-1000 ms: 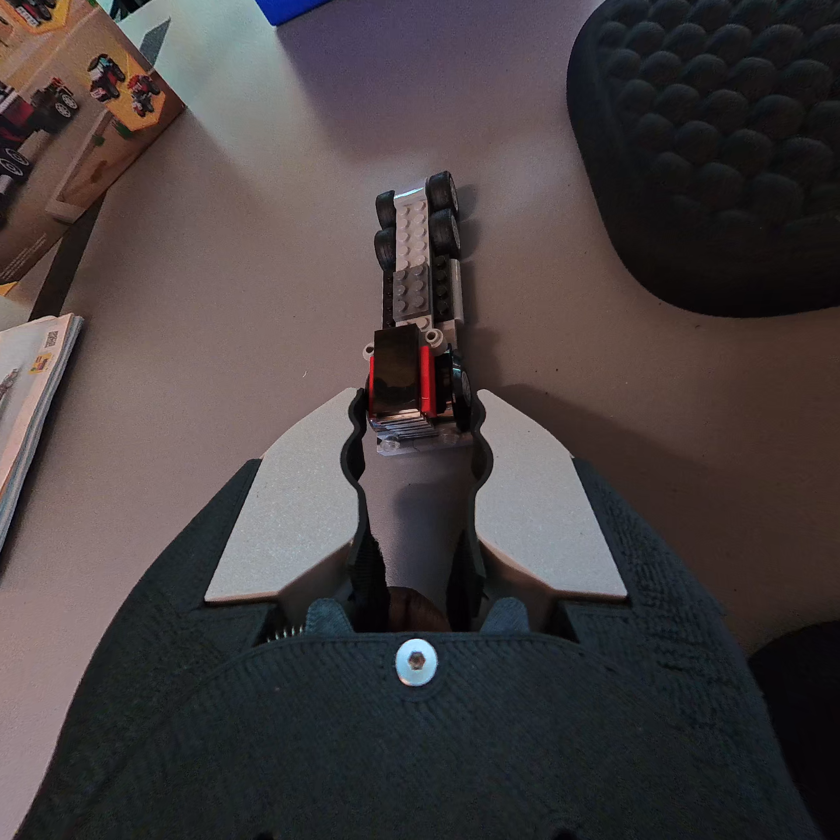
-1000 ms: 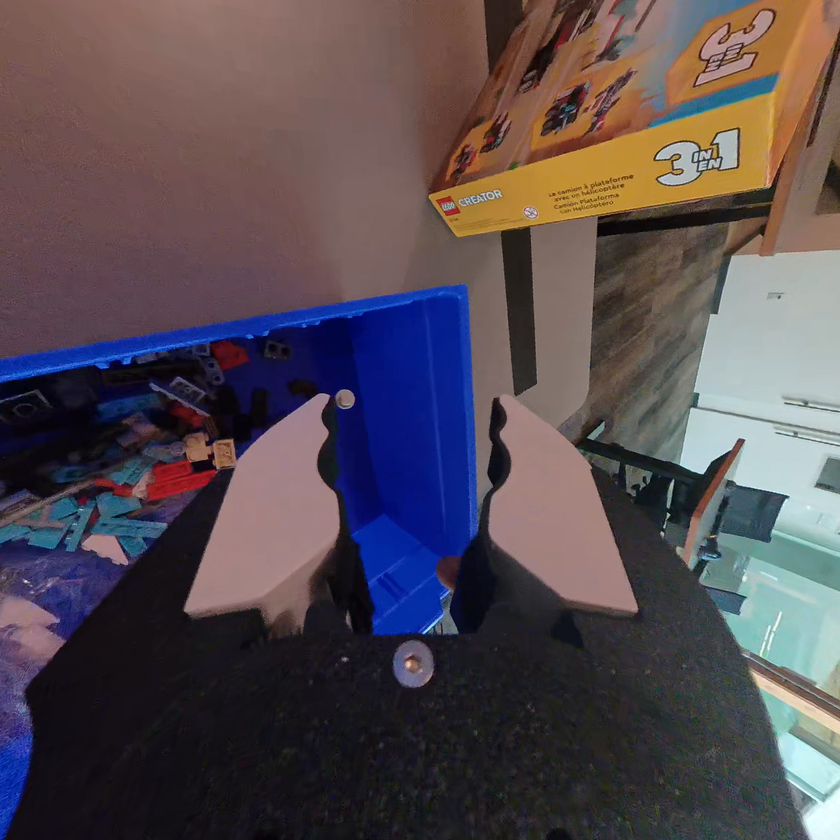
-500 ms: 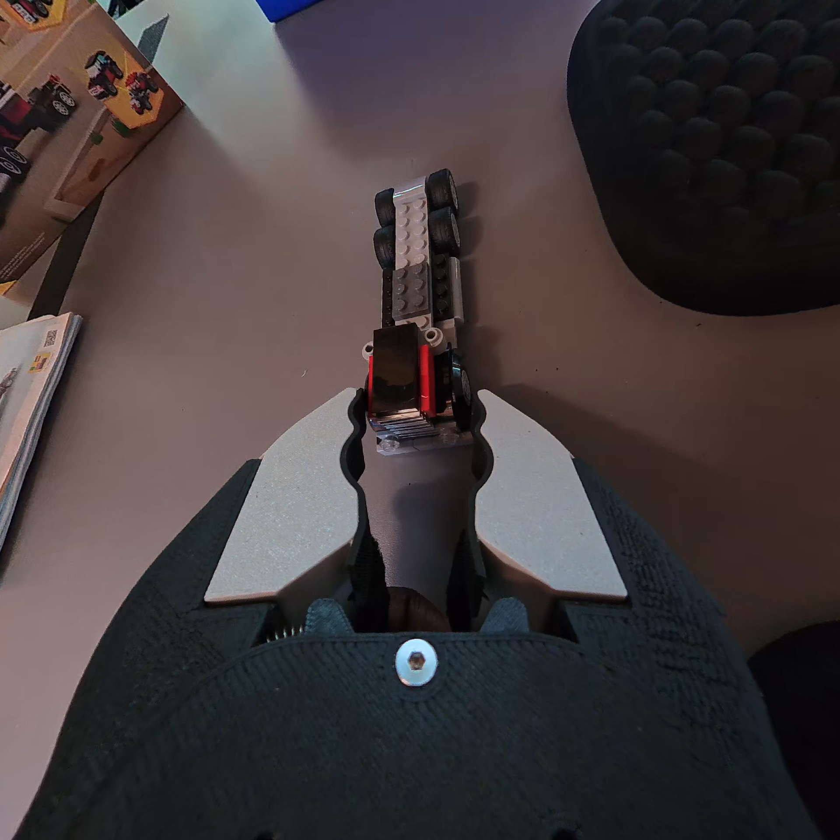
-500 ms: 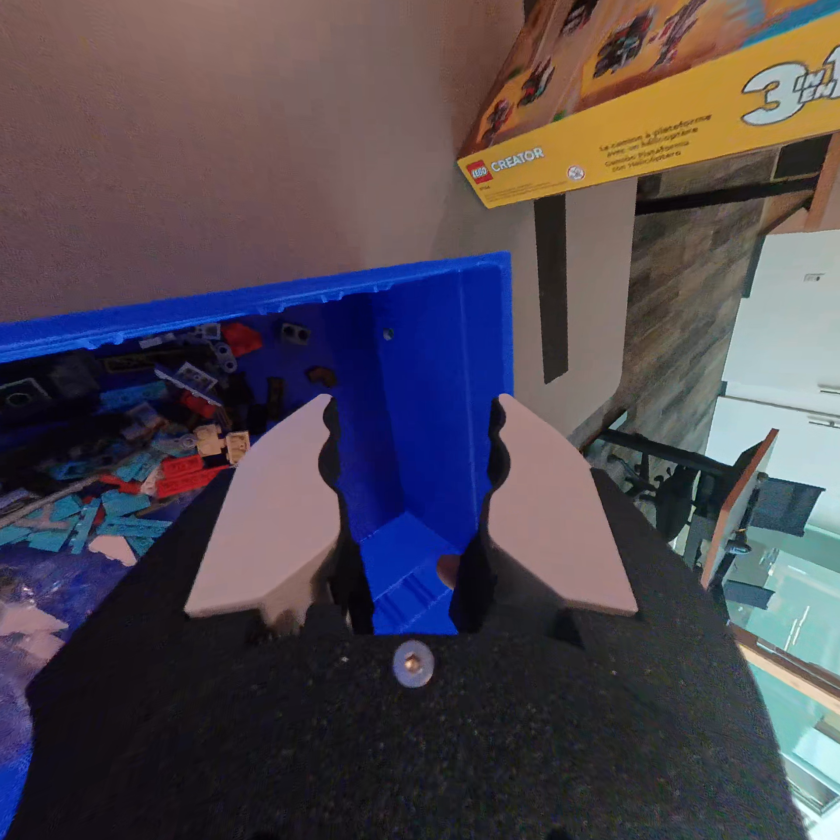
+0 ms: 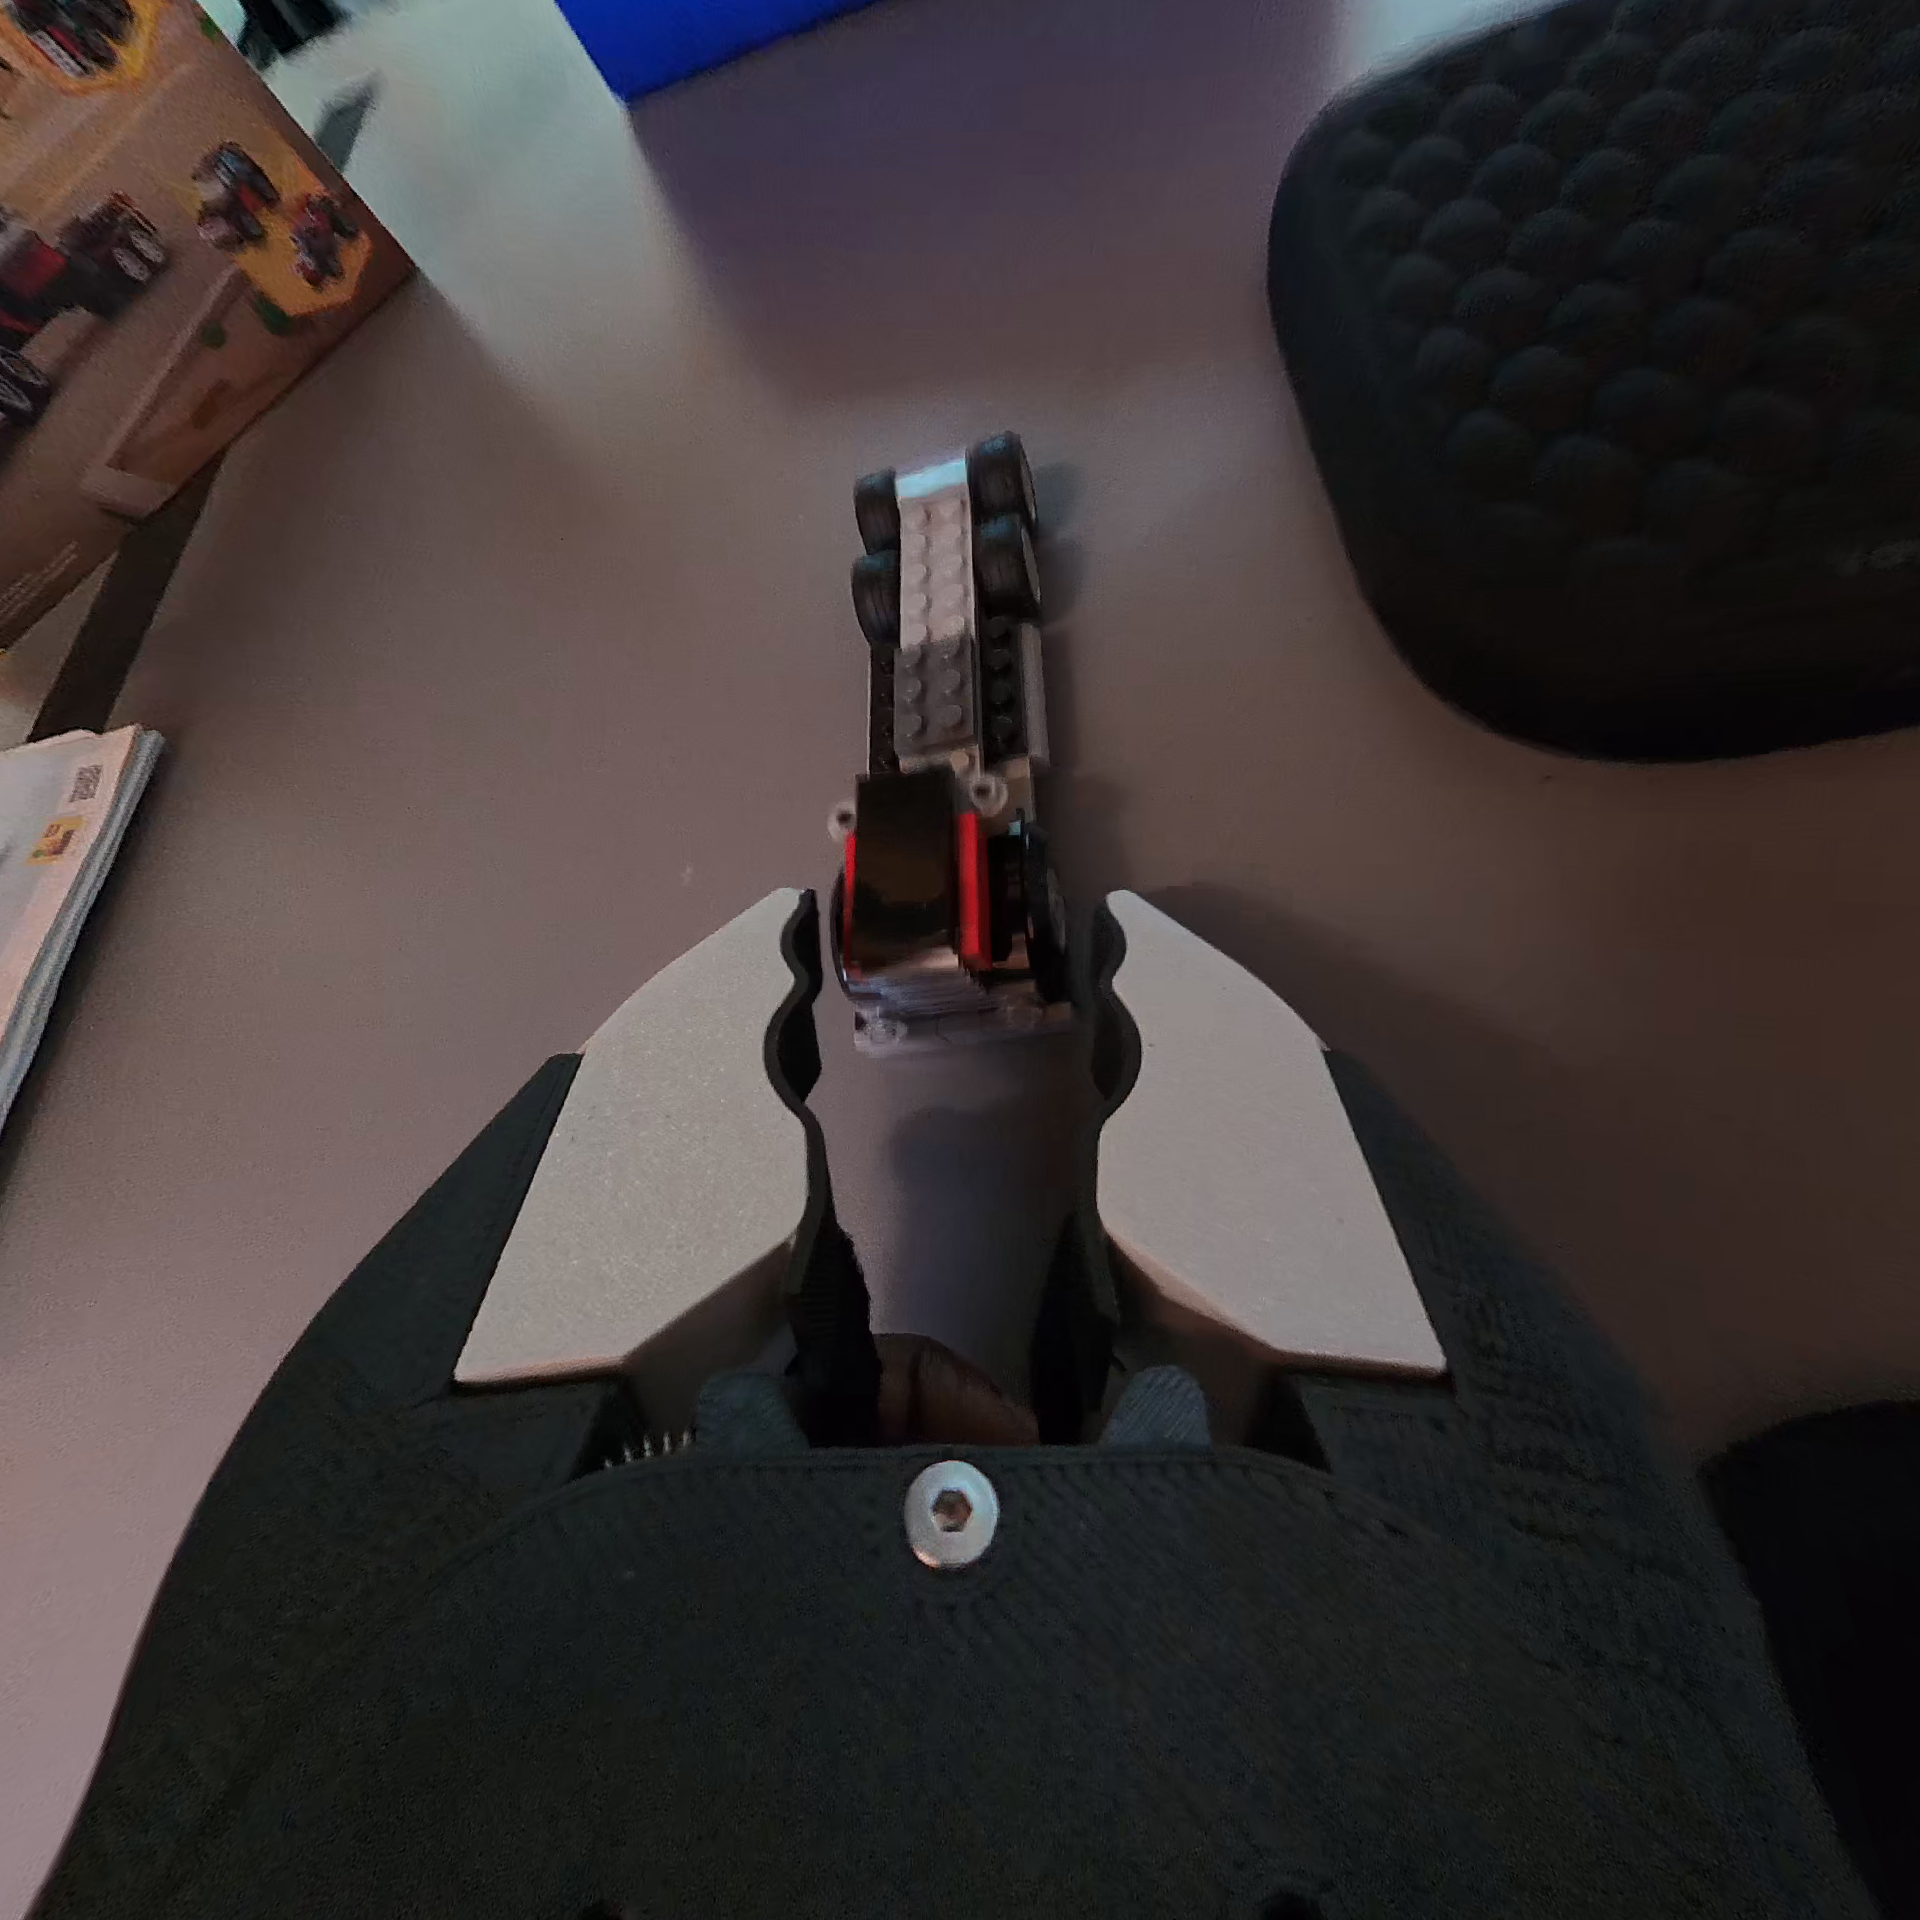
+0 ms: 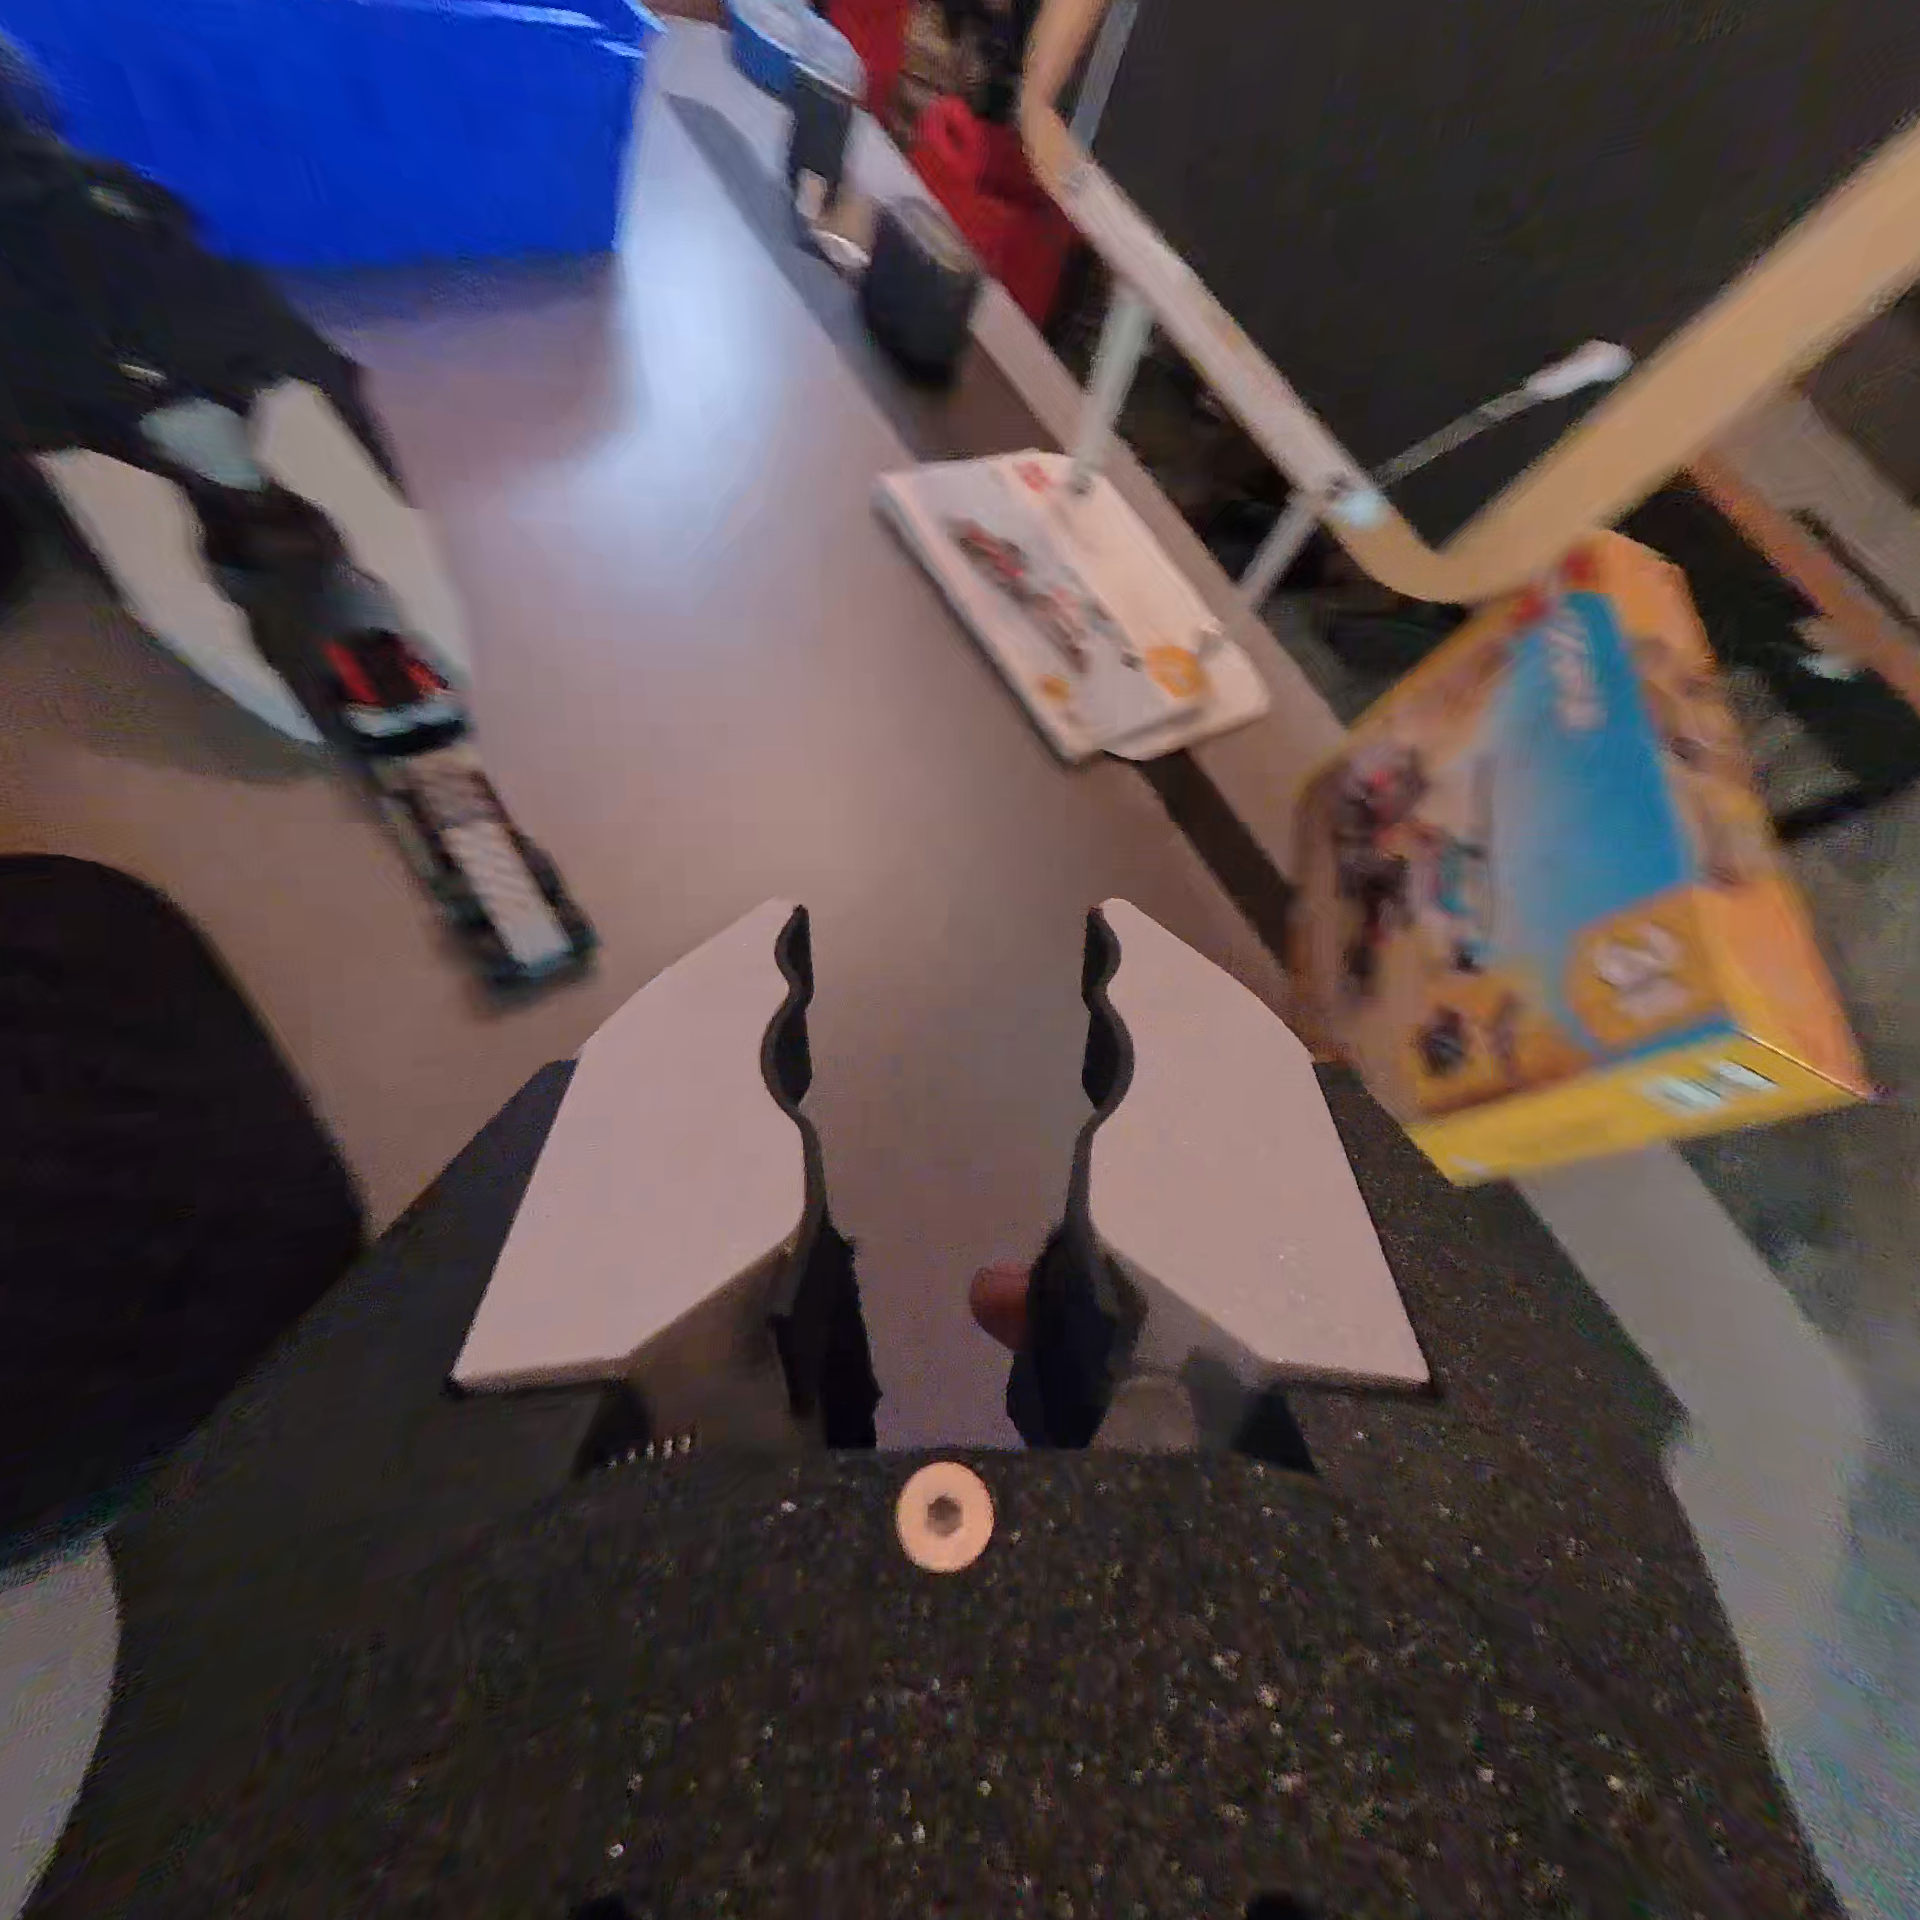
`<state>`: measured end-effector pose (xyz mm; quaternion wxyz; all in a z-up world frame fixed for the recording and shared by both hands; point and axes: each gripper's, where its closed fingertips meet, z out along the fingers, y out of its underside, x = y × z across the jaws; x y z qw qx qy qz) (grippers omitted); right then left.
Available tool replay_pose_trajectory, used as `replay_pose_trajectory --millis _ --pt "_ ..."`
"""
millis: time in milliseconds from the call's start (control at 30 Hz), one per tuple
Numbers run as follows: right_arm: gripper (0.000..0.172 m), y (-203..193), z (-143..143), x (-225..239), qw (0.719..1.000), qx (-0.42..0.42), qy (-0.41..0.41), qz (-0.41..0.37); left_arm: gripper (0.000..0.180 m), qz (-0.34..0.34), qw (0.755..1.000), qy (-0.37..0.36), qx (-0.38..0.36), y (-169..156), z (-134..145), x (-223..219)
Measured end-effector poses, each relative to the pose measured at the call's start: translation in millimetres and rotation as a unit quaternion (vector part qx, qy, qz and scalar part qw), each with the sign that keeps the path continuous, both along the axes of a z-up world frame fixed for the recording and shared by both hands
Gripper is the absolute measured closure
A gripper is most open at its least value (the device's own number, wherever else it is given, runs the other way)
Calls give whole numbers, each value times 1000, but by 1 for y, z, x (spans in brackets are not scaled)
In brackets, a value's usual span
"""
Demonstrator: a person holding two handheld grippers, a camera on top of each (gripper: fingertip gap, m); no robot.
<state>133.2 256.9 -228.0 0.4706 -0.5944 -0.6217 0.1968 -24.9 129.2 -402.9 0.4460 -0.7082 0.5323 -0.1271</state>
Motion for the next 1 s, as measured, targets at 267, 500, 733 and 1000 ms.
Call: replay_pose_trajectory --millis 267,500,733,1000 --pt "134 -130 -126 -116 943 -195 -132 236 136 17 999 -27 -11 2 7 3" --pt "130 -131 -158 -147 946 -195 -123 227 142 20 999 -29 -27 1 5 -2" --pt "140 -126 -160 -162 956 -157 -82 235 142 20 999 -32 -31 1 5 -2" --pt "146 -125 -154 -160 952 -185 -34 243 137 26 998 -21 -55 2 -1 -3"
